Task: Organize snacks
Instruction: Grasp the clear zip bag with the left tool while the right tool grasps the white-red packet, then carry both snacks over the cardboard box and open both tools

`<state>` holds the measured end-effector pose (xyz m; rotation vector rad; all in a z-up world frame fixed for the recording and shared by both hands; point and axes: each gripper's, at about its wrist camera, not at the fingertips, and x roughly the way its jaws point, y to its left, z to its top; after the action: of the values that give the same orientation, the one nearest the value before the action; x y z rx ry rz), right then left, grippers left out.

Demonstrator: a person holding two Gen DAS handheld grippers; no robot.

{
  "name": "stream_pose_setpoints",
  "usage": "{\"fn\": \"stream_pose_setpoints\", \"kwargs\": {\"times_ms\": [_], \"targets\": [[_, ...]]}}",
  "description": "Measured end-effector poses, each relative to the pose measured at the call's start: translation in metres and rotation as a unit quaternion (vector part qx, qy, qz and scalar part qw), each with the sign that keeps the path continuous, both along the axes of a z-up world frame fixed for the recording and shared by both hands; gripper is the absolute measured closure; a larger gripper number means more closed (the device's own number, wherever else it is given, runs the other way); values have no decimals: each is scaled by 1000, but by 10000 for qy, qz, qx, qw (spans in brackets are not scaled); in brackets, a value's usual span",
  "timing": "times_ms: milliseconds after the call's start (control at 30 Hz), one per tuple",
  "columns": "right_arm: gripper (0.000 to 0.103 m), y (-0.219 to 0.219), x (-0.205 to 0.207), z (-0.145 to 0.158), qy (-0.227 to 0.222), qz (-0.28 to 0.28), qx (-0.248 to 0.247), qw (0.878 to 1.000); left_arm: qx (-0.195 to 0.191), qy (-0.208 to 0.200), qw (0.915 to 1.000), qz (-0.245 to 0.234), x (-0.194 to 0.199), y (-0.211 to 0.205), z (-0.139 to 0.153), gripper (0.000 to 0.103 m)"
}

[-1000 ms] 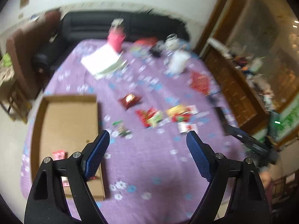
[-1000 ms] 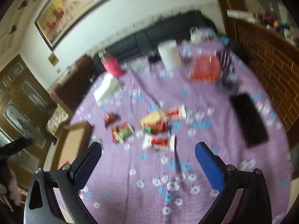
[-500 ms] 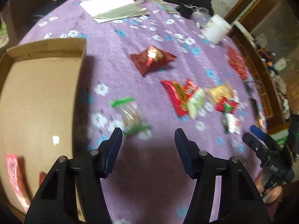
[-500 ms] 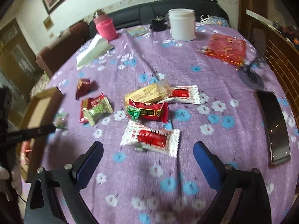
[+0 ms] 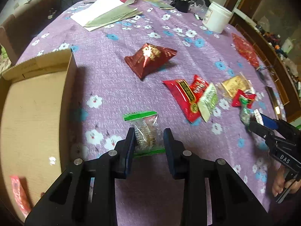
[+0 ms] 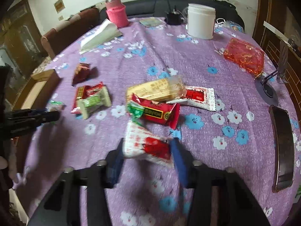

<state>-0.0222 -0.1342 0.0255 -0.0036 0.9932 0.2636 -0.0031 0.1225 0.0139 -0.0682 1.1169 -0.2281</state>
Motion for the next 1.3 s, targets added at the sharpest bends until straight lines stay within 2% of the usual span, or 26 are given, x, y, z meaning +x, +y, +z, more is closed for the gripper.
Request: {"fn": "stream_pose_setpoints", "kwargs": {"times_ms": [133,200,300,433,567,633,833,1067,1300], "targets": [[67,-2,-13,6,104,-10,245,9996,-366,-29,9993,-38,-17,9,4,74],[70,-6,-23,9,184,5,537,9984,-575,-84,9983,-46,-25,14,10,74],[84,-13,-39,15,302,-35,1120,9932,-979,-200,9950,-7,-44,30,21,74],[85,-17,-55,18,461,-147,1755,9833,-1460,-377,9886,-9,-66,49,34,74],[81,-19,-55,11,505,-785,1234,9880,-1817,-526,9819,-35,-82,67,41,74],[81,-19,-51,6,635,-880,1395,9843,-1930,-631,9791,-63,-91,75,46,73],[81,0,-41,9,486,-1040,1164,9865,-2054,-832,9751,69,-105,112,59,73],[85,1,-47,7,233,-1135,1366,9838,-1786,-982,9770,630,-125,159,64,73],[85,23,-65,34,86,-572,1637,9848,-1537,-919,9731,1447,-146,202,51,73]]}}
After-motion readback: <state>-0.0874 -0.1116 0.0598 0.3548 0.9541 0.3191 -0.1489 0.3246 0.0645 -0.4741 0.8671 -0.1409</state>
